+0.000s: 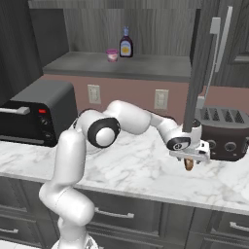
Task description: Pick the avocado and bread from the counter and place them on the plate. Then pick the jam from the cabinet and place it next to the plate. Lastly close the cabinet door.
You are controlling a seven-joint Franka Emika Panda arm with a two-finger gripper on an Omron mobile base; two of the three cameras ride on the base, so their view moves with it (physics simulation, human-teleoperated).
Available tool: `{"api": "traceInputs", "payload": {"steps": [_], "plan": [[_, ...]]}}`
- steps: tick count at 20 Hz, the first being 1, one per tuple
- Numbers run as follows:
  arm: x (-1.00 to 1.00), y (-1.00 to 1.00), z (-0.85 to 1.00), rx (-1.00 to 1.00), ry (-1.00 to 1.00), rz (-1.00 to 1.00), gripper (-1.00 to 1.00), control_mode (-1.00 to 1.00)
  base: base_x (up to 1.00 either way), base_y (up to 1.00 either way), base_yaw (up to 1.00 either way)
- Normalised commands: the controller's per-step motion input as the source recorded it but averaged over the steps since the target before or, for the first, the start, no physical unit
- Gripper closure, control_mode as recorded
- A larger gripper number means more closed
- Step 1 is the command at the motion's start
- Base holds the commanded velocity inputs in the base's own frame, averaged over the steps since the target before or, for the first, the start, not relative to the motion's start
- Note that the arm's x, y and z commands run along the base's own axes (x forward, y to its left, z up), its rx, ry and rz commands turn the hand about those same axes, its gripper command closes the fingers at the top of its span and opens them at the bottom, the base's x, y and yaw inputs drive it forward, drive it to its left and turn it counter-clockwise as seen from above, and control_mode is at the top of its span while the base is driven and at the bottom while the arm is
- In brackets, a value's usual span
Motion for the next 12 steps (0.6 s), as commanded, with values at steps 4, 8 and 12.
{"api": "traceInputs", "payload": {"steps": [4,8,12], "plan": [[0.0,0.0,-0.18,0.0,0.0,0.0,-1.0,-1.0,0.0,0.0,0.0],[0.0,0.0,-0.09,0.0,0.0,0.0,1.0,-1.0,0.0,0.0,0.0],[-0.09,0.0,0.07,0.0,-0.01,0.0,1.0,-1.0,0.0,0.0,0.0]]}}
